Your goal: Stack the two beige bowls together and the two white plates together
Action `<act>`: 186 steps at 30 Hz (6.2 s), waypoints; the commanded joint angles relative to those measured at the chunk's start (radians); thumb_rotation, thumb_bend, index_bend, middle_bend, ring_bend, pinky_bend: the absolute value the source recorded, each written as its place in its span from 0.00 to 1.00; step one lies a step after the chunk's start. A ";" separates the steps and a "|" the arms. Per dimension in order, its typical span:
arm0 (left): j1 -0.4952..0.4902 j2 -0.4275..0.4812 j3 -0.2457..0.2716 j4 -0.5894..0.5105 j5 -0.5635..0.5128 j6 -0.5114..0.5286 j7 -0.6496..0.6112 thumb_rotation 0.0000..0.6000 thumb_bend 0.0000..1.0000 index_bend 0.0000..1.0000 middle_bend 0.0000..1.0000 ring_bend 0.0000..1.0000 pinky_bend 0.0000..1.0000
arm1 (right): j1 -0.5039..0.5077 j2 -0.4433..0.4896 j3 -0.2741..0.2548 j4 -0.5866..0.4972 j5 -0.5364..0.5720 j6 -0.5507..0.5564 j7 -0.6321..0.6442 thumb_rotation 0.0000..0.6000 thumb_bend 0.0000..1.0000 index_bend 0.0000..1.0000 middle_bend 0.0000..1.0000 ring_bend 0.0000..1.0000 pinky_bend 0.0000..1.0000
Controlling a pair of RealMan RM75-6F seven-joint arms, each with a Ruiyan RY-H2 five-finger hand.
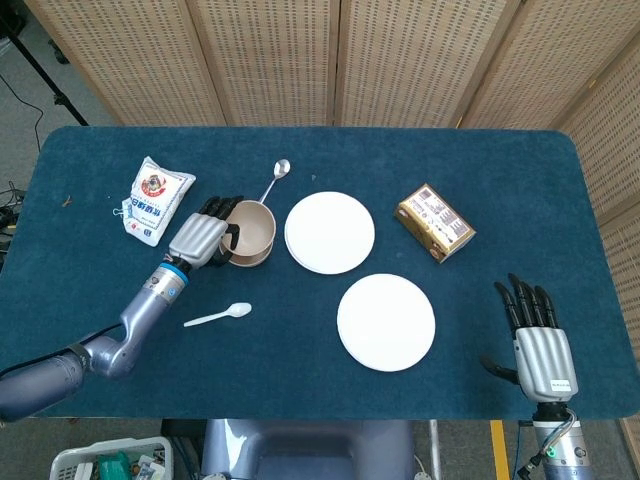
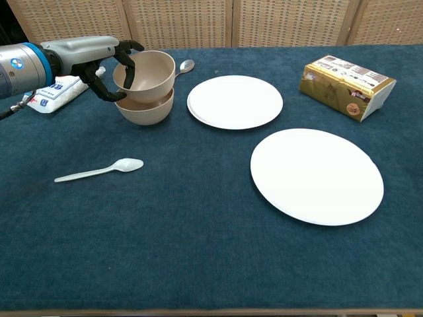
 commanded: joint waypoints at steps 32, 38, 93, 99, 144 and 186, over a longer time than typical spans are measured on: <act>-0.014 0.069 0.056 -0.071 -0.125 -0.036 0.047 1.00 0.27 0.06 0.00 0.00 0.00 | 0.003 0.000 -0.006 -0.003 0.001 0.004 -0.003 1.00 0.00 0.01 0.00 0.00 0.00; 0.017 0.125 0.054 -0.136 -0.099 0.018 0.009 1.00 0.27 0.04 0.00 0.00 0.00 | 0.004 -0.001 -0.007 -0.002 -0.001 0.003 -0.005 1.00 0.00 0.01 0.00 0.00 0.00; 0.096 0.051 0.183 -0.047 0.154 0.052 -0.256 1.00 0.24 0.02 0.00 0.00 0.00 | 0.012 -0.028 -0.014 0.015 0.003 -0.004 -0.048 1.00 0.00 0.01 0.00 0.00 0.00; 0.094 0.043 0.180 -0.041 0.143 0.049 -0.256 1.00 0.24 0.02 0.00 0.00 0.00 | 0.012 -0.027 -0.014 0.014 0.002 -0.002 -0.046 1.00 0.00 0.01 0.00 0.00 0.00; 0.425 0.641 0.196 -0.465 0.154 0.453 -0.345 1.00 0.25 0.00 0.00 0.00 0.00 | 0.583 -0.380 0.266 0.192 0.477 -0.511 -0.483 1.00 0.00 0.04 0.00 0.00 0.00; 0.416 0.625 0.147 -0.394 0.120 0.351 -0.407 1.00 0.25 0.00 0.00 0.00 0.00 | 0.971 -0.696 0.237 0.834 0.747 -0.540 -0.454 1.00 0.00 0.12 0.00 0.00 0.00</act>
